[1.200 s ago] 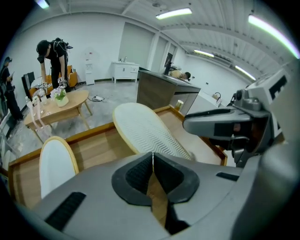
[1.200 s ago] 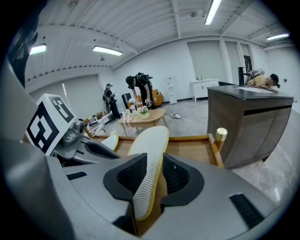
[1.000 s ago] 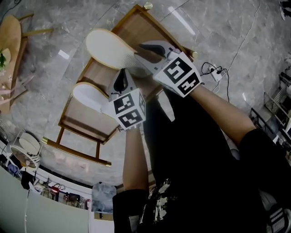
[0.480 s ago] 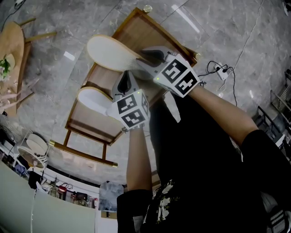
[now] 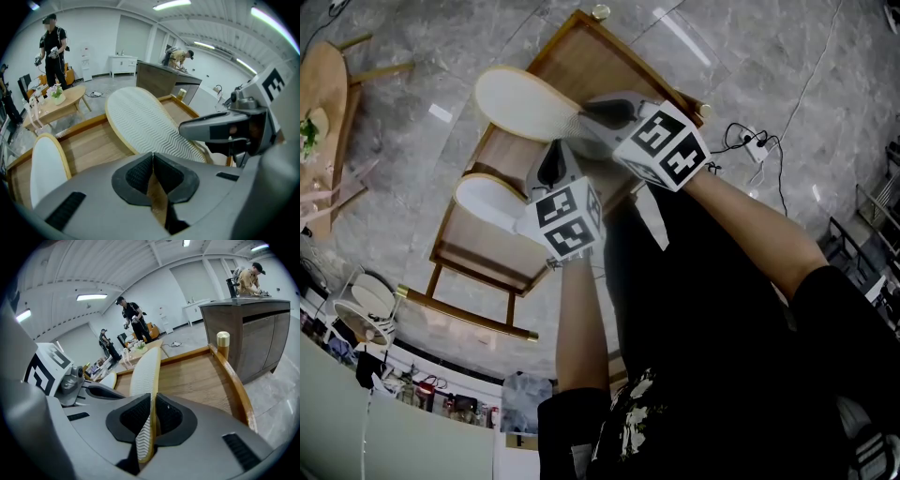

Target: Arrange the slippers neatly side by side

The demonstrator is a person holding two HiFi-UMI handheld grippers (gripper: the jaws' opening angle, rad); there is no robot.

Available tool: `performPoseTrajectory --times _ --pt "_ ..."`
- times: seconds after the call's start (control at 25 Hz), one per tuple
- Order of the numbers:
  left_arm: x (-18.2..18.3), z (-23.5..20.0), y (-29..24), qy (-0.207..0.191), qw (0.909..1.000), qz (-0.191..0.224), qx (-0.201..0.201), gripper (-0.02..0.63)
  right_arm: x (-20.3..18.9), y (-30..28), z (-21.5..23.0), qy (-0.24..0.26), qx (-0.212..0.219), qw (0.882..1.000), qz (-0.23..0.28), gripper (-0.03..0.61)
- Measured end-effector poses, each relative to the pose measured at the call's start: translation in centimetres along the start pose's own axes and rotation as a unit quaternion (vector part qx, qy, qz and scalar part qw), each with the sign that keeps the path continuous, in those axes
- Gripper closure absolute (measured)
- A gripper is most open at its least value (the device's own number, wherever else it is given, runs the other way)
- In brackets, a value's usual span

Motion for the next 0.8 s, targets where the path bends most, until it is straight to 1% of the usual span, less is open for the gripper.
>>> performPoseTrajectory --times 0.12,0.32,0.44,0.56,0.72,0.8 --pt "0.0 0.0 0.3 -0.001 1.0 -0.002 -0.002 0.606 0.5 0.8 -0.9 0.001 0.005 1.0 0.005 0.554" --pt "0.0 0.8 0.6 -0.007 0.9999 -0.001 -0.01 0.606 0.6 2.2 -1.5 -0.003 -0.013 1.0 0.014 0.558" --pt "0.0 1.6 0.8 -0.011 0.9997 0.006 -0.022 0.606 0.9 3.2 -2.0 -0.012 -0.017 0.999 0.027 0.561" --pt "0.0 2.4 0.8 -0.013 0.9992 0.014 -0.034 0.606 1.1 4.3 -2.6 -0.008 -0.023 0.999 0.044 0.563" --pt "0.0 3.3 0.6 0.004 0.9981 0.009 -0.062 0.606 0.5 5.1 -3.2 -0.013 -0.025 0.998 0.061 0.566" --pt "-0.1 3.5 0.5 0.003 0.9975 0.005 -0.07 0.606 0.2 5.5 -3.3 -0.02 -0.03 0.997 0.067 0.566"
Point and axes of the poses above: the fingertips, and each gripper's own axes: y backward along the fingers, z to its right, x out of its top, the point moved 4 cm from there along y, backward along the fingers, and after that the axes turned 1 degree about z, right-handed, at the moved point
